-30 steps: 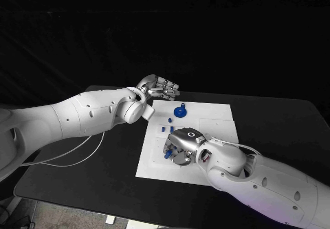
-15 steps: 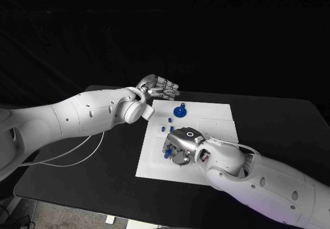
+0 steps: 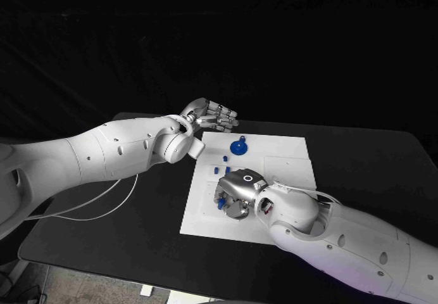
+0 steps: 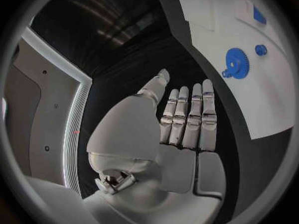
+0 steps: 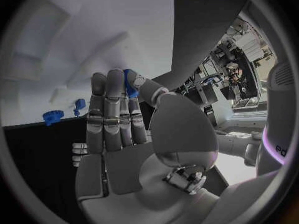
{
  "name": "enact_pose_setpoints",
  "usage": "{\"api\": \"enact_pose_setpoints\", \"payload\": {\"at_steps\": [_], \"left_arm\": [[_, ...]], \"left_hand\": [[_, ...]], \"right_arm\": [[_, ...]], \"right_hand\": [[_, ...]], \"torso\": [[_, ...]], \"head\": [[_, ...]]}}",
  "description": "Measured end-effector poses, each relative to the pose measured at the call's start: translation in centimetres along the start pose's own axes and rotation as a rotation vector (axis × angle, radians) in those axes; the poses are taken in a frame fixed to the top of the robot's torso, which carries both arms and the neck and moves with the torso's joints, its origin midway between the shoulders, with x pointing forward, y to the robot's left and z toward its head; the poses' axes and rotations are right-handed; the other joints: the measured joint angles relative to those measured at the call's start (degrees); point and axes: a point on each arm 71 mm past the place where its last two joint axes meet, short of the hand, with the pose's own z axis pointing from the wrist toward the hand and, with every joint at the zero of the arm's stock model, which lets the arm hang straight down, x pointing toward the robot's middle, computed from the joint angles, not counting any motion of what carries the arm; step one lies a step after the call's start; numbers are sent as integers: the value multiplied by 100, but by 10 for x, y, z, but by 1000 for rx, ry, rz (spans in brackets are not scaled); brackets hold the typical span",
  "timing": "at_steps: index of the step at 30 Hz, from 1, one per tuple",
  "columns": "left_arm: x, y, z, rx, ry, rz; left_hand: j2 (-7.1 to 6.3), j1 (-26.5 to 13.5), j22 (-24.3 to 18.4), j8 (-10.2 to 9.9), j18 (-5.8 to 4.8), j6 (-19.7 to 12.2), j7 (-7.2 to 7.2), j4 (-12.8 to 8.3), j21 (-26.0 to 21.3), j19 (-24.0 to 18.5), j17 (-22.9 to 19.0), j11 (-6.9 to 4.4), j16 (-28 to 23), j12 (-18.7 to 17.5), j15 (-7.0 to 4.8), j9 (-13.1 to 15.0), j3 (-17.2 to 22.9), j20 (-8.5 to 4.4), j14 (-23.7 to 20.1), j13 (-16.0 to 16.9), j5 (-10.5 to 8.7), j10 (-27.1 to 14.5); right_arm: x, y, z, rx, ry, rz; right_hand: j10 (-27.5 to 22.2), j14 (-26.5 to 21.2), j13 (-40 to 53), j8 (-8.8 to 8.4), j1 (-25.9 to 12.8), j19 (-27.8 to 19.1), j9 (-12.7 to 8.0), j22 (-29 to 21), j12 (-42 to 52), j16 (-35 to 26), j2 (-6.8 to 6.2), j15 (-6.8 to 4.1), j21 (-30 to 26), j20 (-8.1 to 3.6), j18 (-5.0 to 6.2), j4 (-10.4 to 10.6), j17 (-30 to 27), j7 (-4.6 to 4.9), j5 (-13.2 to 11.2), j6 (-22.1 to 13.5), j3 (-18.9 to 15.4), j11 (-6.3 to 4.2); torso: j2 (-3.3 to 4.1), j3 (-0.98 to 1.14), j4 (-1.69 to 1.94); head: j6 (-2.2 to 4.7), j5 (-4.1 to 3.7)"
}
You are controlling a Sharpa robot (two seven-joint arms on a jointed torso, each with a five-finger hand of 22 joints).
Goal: Assemble the parts on the task board
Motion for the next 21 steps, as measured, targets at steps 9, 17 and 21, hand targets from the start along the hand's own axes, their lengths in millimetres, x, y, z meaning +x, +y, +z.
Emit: {"api": "enact_pose_setpoints", "payload": {"at_steps": [9,17,21], "left_arm": [[0,0,0,-2,1,-1],[0,0,0,-3,2,-1],[0,0,-1,-4,2,-1]], "left_hand": [[0,0,-10,0,0,0,0,0,0,0,0,0,0,0,0,0,0,0,0,0,0,0],[0,0,-10,0,0,0,0,0,0,0,0,0,0,0,0,0,0,0,0,0,0,0],[0,0,-10,0,0,0,0,0,0,0,0,0,0,0,0,0,0,0,0,0,0,0]], "right_arm": [[2,2,3,-3,-3,-20],[6,0,2,-1,4,-16],[8,-2,1,5,2,-6]], "right_hand": [[9,-1,2,14,1,0,108,-1,17,0,0,-1,0,0,58,-24,0,5,27,-5,8,-9],[-672,15,-46,56,-89,-99,-104,-1,-1,0,-89,75,0,102,145,103,-17,173,398,-613,-410,192],[-1163,8,-40,43,-218,-7,-125,-204,3,0,-216,160,-206,236,161,217,-84,162,347,-1043,-803,305]], "torso": [[0,-1,0],[-3,-1,-8],[-3,1,-9]], "head": [[-10,1],[-7,7],[-7,2]]}}
